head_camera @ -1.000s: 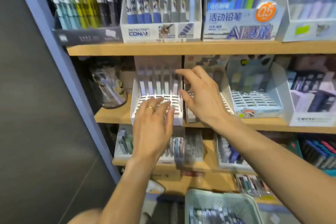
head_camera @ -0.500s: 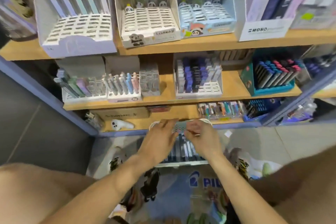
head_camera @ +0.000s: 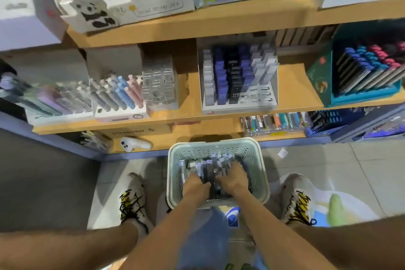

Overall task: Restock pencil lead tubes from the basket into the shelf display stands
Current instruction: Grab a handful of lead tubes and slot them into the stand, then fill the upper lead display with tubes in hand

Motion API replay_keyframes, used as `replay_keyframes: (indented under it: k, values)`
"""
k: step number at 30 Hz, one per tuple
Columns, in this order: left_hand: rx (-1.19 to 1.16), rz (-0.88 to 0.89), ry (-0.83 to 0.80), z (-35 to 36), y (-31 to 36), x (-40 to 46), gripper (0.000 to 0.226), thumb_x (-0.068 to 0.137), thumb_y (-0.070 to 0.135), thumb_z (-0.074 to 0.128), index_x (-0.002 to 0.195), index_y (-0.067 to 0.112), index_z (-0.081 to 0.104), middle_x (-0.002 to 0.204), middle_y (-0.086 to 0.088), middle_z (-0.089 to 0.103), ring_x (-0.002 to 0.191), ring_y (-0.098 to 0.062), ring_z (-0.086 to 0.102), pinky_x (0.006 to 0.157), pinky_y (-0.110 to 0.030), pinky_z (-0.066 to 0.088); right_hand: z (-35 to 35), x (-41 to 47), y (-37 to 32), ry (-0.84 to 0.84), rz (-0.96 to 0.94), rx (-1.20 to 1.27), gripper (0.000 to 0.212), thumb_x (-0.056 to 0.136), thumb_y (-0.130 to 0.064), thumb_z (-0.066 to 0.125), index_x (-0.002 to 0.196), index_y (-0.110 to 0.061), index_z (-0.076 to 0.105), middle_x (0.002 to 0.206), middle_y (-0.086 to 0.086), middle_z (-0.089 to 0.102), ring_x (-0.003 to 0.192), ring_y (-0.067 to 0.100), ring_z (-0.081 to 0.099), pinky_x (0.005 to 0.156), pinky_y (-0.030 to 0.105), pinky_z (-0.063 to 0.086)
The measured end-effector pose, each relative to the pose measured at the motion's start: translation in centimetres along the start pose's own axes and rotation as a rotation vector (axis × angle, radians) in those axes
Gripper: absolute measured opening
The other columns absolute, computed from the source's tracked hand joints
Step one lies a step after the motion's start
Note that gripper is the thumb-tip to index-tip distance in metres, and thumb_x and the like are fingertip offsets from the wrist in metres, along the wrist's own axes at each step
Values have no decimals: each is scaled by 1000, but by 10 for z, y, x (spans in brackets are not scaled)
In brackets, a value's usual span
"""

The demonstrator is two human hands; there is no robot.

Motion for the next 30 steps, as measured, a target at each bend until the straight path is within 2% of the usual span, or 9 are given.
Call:
replay_keyframes:
  k: [4,10,13,15,19,22,24,27,30]
  values:
    - [-120,-47,19,11,8,6,40,92,24,70,128,11,60,121,-10,68,115,-29,65,101,-41,53,9,12,1,-2,14,-53,59,85,-26,79,132,-4,50,127,15,62,116,32,62,98,36,50]
    - [-235,-127,3,13,8,16,54,81,15,68,133,13,55,112,-9,71,101,-27,68,90,-38,58,18,14,-1,96,49,-74,60,93,-24,69,142,-1,41,130,16,63,119,31,62,99,39,53]
    - [-255,-125,30,12,13,13,58,85,16,68,141,15,51,118,-9,70,107,-28,68,92,-39,57,19,14,-2,6,75,0,42,93,-23,68,129,-4,54,121,15,68,112,33,65,92,39,54]
    - [-276,-118,36,9,17,9,50,86,16,70,134,16,54,121,-8,70,111,-28,66,99,-39,56,18,17,0,-39,65,40,33,92,-21,70,120,-8,59,119,14,69,113,32,65,93,39,53]
    - [-351,-126,-21,7,15,9,33,85,22,68,116,20,57,109,-2,68,99,-19,64,90,-30,53,18,23,6,-128,42,183,22,91,-12,69,113,-7,68,110,12,73,107,29,67,98,38,54]
    - [-434,-115,-54,29,-2,39,61,62,47,58,114,17,67,108,-10,69,98,-27,67,93,-46,59,22,26,6,-196,40,288,11,93,-9,64,97,-14,73,95,11,76,94,28,71,94,43,57]
    - [-442,-110,-58,42,-13,57,79,54,56,51,122,17,63,114,-12,66,102,-29,64,95,-47,56,22,26,7,-221,47,341,14,96,-8,60,93,-15,73,91,11,76,88,28,71,91,44,59]
    - [-512,-98,-136,16,13,19,56,77,35,56,128,14,51,113,-13,65,101,-26,62,92,-43,53,18,23,8,-256,53,420,20,99,-7,53,97,-10,73,92,11,76,87,31,72,88,42,59]
    - [-630,-104,-206,7,14,12,23,96,11,56,115,14,43,100,-12,62,86,-20,60,68,-32,50,13,18,2,-290,126,516,28,101,-10,44,83,-7,66,85,15,62,81,26,56,78,35,47]
Point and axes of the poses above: each hand's wrist, its own x-axis towards the middle knuckle, its own z-axis out of the palm, y = z × x, the point moved 2 cm from there along x, towards the middle knuckle
